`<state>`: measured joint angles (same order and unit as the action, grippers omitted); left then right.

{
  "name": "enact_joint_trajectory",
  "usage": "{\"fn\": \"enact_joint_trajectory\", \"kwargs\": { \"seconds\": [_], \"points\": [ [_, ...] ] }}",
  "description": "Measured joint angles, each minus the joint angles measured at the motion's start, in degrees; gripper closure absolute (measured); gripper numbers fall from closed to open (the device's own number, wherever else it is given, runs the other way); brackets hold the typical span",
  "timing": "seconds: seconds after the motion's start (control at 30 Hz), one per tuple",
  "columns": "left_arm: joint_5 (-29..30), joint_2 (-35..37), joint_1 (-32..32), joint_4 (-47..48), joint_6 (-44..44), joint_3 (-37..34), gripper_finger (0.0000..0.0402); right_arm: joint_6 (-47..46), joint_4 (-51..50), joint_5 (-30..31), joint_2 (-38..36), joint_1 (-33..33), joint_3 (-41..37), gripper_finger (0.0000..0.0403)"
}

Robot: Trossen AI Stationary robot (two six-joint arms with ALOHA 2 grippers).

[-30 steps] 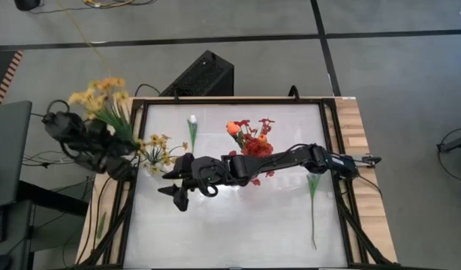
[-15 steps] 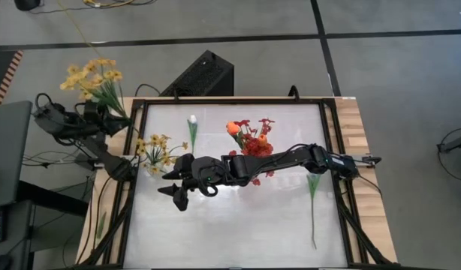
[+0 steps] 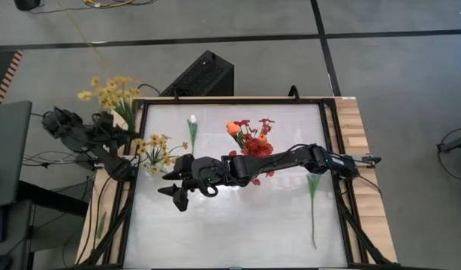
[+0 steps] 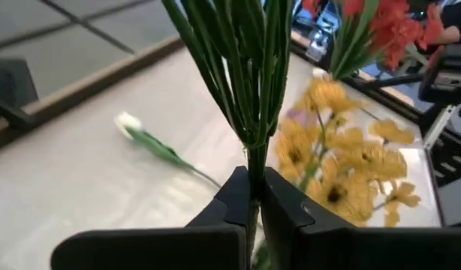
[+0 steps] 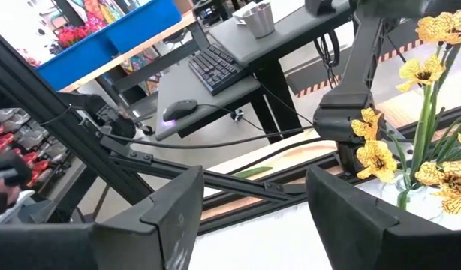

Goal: Sort flowers into vase by color
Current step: Put the yellow flowers into the transparent vase

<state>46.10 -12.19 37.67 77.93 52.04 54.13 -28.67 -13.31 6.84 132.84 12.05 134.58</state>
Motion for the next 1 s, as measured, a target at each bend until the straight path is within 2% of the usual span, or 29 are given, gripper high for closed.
{"fn": "enact_joint_trajectory", "kwargs": {
  "seconds": [0.23, 0.33, 0.53, 0.83, 1.0],
  "points": [
    [-9.91, -0.03, 0.00, -7.86, 2.89, -5.38, 0.0401, 0.02, -0.01, 0.01, 0.00, 0.00, 0.00, 0.0143],
    [-8.41, -0.02, -0.09, -6.23, 8.23, -6.45, 0.0401, -0.23, 0.00, 0.01, 0.00, 0.24, 0.00, 0.0143],
    [-0.81, -0.01, -0.83, -4.89, 15.50, -10.44, 0.0401, -0.43, -0.23, 0.01, 0.00, 1.23, 0.00, 0.0143],
    [-0.21, -0.02, -1.14, -4.89, 16.58, -16.92, 0.0401, -0.46, -2.71, 0.03, 0.00, 2.16, 0.00, 0.0143],
    [1.14, -0.02, -1.14, -5.62, 17.65, -17.82, 0.0401, -0.46, -2.89, 0.03, 0.00, 2.05, 0.00, 0.0143]
  ]
}}
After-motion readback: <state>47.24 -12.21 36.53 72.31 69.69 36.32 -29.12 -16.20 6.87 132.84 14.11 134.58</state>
